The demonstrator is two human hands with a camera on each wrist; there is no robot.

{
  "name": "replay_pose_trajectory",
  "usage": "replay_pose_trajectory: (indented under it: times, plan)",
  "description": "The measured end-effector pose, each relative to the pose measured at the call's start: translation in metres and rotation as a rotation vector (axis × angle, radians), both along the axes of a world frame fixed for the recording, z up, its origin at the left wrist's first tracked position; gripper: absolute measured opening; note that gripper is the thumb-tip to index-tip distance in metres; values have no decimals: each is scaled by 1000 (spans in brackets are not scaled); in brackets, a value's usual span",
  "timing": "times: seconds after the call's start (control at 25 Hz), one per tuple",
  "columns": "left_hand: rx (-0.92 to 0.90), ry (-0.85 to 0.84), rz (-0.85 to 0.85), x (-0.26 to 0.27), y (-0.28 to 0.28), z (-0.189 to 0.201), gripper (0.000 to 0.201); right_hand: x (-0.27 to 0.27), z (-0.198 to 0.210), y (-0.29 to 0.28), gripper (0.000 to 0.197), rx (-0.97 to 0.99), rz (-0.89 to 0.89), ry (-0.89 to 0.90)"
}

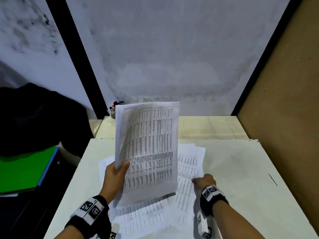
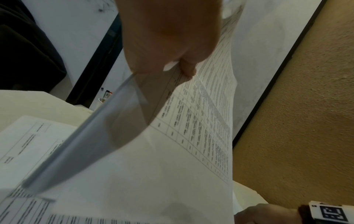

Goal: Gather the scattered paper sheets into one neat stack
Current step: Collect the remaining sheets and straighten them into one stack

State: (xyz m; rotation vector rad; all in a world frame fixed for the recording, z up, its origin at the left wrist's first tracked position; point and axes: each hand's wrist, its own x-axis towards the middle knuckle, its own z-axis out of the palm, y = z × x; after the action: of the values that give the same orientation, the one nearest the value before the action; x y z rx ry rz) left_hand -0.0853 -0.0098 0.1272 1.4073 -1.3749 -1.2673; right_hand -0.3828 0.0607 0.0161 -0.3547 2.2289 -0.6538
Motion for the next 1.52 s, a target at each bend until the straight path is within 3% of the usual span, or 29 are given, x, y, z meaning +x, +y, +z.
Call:
replay_pose_trajectory:
  times: [0.08, 0.16, 0.32, 0.44, 0.52, 0.68, 0.76, 0.84, 0.92, 1.08, 1.2, 1.28, 1.4, 1.52]
  plan:
    - [9, 0, 29, 5, 0, -1, 37, 3, -3, -4, 27, -59, 13, -50]
    - [14, 7, 57, 9, 3, -1, 29, 5, -8, -4, 24, -109, 38, -95]
    - [13, 36, 98, 12, 5, -3, 22, -6, 11, -2, 15, -246, 159, -9]
    - [-8, 42, 137, 17, 1, -5, 23, -30, 59, -1, 34, -469, 237, 112]
    - [-13, 68, 166, 18, -2, -6, 22, -47, 100, 1, 32, -625, 226, 140]
    - [-11, 89, 186, 13, -11, -8, 26, -69, 181, 13, 19, -932, 155, -7]
    - [-9, 87, 124, 4, -12, -4, 30, -68, 198, 12, 25, -1008, 154, -165]
    - [-3, 84, 22, -9, -8, 5, 22, -52, 195, 1, 35, -930, 192, -163]
    - [7, 75, -112, -21, -2, 17, 18, -31, 175, -11, 18, -854, 206, -154]
    - [22, 69, -310, -32, 4, 33, 28, -1, 149, -26, 27, -853, 188, -233]
    - [80, 140, -281, -32, 3, 37, 47, 1, 150, -30, 38, -871, 180, -271]
    - [153, 210, -225, -30, 2, 36, 41, 1, 153, -31, 37, -905, 219, -231]
    - [190, 331, -224, -31, 1, 34, 48, 10, 157, -27, 34, -998, 222, -113]
    - [38, 248, -268, -35, 2, 28, 29, 18, 150, -22, 34, -1060, 208, -96]
